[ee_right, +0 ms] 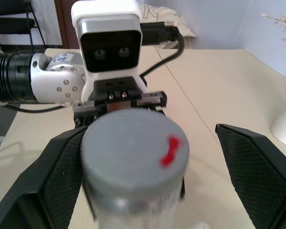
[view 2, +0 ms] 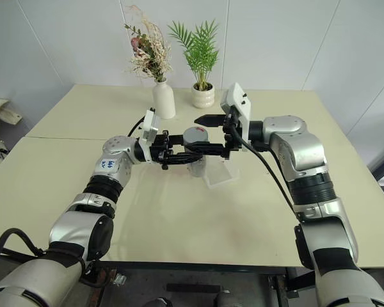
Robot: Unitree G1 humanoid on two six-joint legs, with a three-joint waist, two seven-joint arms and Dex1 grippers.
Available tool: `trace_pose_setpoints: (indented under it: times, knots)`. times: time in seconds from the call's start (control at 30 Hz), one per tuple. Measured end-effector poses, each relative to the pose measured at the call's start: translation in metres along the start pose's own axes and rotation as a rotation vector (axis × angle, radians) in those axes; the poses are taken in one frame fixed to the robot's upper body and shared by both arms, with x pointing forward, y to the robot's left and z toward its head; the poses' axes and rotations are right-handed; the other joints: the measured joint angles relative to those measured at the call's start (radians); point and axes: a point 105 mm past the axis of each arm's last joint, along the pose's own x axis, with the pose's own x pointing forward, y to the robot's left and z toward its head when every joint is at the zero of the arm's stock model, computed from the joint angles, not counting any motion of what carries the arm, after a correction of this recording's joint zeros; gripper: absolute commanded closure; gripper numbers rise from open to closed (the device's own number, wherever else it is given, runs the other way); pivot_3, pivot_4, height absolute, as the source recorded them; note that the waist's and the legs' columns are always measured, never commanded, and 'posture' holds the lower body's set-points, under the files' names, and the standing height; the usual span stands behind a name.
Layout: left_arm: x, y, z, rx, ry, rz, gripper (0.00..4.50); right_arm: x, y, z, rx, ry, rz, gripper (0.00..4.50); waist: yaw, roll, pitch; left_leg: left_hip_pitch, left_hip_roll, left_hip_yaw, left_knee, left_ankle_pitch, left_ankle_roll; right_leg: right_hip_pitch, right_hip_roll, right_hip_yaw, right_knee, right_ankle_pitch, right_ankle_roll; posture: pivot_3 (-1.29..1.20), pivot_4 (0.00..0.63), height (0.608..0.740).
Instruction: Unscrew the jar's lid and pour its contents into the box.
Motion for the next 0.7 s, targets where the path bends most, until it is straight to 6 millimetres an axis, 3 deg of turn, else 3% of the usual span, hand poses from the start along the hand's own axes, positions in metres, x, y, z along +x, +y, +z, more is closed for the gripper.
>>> trace_pose_setpoints:
  times: [0.43,0.7]
  knots:
    - [-0.004,0.002,0.000,0.001,0.000,0.015,2.25,-0.023,-0.004,-0.007,0.011,0.047,-0.083,0.10,0.002,0.000,0.000,0.000,0.000,0.000,0.000,0.000,0.000,0.000,0.000,0.000,0.000,0.000,0.000,0.00,0.150,0.740]
    - [-0.005,0.002,-0.004,-0.015,0.001,0.022,2.25,-0.018,0.008,0.001,0.002,0.028,-0.041,0.10,0.001,0.000,0.000,0.000,0.000,0.000,0.001,0.000,0.000,0.000,0.000,0.000,0.000,0.000,0.000,0.00,0.150,0.740]
